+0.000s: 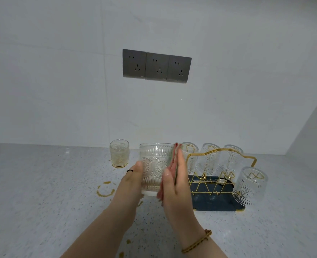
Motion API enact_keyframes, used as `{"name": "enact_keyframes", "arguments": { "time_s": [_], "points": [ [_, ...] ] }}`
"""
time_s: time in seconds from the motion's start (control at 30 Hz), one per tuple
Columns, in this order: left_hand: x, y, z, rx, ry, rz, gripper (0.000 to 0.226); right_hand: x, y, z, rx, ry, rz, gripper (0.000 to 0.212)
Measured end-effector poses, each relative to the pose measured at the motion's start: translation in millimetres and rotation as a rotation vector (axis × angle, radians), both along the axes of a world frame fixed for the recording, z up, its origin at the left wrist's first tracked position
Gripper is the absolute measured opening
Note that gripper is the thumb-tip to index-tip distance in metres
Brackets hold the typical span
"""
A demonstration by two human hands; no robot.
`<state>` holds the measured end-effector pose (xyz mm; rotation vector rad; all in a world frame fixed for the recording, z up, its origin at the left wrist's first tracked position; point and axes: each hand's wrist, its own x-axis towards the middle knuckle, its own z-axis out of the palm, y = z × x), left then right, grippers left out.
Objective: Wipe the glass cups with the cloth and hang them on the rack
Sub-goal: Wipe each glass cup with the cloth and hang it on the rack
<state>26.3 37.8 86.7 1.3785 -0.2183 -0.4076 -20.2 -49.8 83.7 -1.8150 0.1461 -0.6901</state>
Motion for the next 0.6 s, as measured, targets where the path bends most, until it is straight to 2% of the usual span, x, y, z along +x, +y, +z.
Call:
{"name": "enact_keyframes", "arguments": {
  "time_s": [0.07, 0.13, 0.17, 0.23, 0.3, 0.4, 0.47, 0.5, 0.53, 0.6],
  "points": [
    [-3.2, 0.0, 3.2, -0.066, 0.025, -0.043, 0.049, 1.8, 2.4, -3.1, -0.270, -0.031, -0.064, 0.050],
    [-5.3, -0.6, 4.8, -0.131, -0.049, -0.118, 0.048, 3.3, 9.7, -0.4, -0.478, -0.090, -0.130, 0.058],
    [-3.7, -0.5, 3.8, -0.148, -0.057, -0.127, 0.048, 4.7, 13.3, 0.5, -0.544, -0.129, -0.158, 0.060],
    [-1.7, 2.1, 3.7, -0.200, -0.017, -0.120, 0.054, 8.7, 14.5, -2.9, -0.619, -0.223, -0.190, 0.050],
    [-2.1, 5.8, 6.2, -0.227, -0.009, -0.145, 0.046, 8.0, 8.7, 0.7, -0.477, -0.190, -0.052, 0.045],
    [-5.4, 8.1, 10.7, -0.267, -0.006, -0.180, 0.041, 1.2, -4.8, 17.3, 0.127, 0.023, 0.255, 0.037],
    [-4.8, 8.0, 10.9, -0.267, -0.026, -0.188, 0.040, -0.5, -6.2, 17.9, 0.280, 0.045, 0.271, 0.034],
    [-4.9, 8.2, 13.0, -0.267, -0.023, -0.188, 0.042, -1.7, -2.0, 17.0, 0.226, 0.002, 0.259, 0.035],
    [-5.2, 8.7, 15.4, -0.259, -0.028, -0.187, 0.043, -2.3, 4.3, 15.2, 0.085, -0.055, 0.214, 0.040],
    [-4.9, 9.4, 18.1, -0.208, -0.057, -0.199, 0.046, 0.5, 14.4, 5.6, -0.341, -0.170, 0.072, 0.046]
  ]
}}
